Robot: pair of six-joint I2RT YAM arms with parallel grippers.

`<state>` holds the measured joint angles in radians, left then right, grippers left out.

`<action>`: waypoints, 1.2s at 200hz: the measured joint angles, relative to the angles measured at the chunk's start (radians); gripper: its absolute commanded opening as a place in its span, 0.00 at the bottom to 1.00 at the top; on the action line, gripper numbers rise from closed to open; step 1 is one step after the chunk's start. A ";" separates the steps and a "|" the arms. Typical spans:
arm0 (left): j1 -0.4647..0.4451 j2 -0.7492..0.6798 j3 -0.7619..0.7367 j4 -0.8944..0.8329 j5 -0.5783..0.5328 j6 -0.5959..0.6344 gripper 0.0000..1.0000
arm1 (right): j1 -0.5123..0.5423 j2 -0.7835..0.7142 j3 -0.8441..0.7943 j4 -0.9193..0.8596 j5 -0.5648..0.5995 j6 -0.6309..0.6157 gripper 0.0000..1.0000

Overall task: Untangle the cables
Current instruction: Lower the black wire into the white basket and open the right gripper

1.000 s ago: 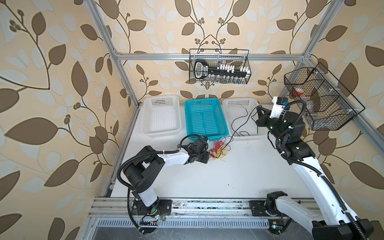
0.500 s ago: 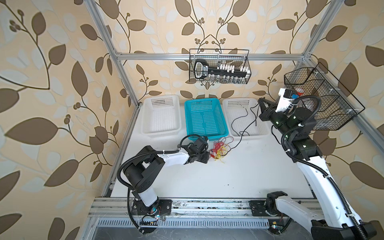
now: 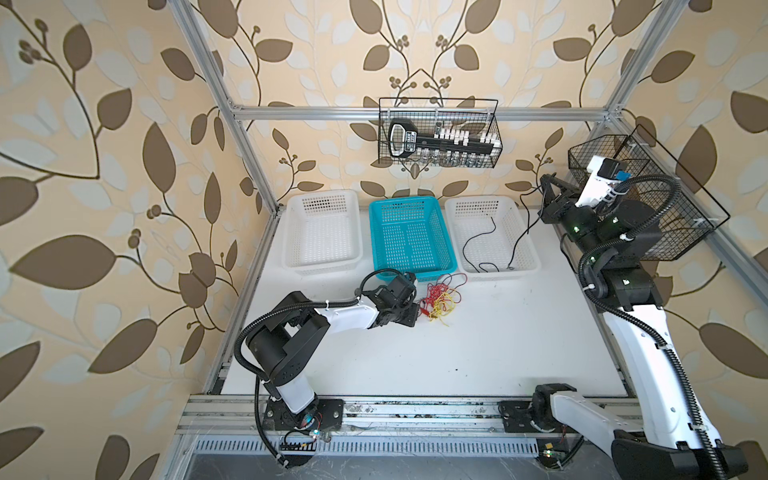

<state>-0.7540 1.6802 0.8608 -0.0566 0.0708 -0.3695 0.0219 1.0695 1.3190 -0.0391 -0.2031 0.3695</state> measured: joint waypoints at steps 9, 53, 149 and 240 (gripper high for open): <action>0.000 0.000 0.000 0.000 0.000 0.000 0.00 | -0.003 0.010 0.006 0.006 0.000 -0.001 0.00; 0.000 0.000 0.000 0.000 0.000 0.000 0.00 | -0.018 0.105 0.012 0.028 0.029 -0.030 0.00; 0.000 0.000 0.000 -0.003 0.000 0.000 0.00 | -0.023 0.241 -0.011 0.123 0.083 -0.087 0.00; 0.000 0.000 0.030 -0.032 0.000 0.000 0.00 | -0.022 0.416 -0.256 0.180 0.049 -0.089 0.00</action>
<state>-0.7540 1.6802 0.8906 -0.0883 0.0708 -0.3695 -0.0002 1.4857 1.0634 0.1410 -0.1539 0.2802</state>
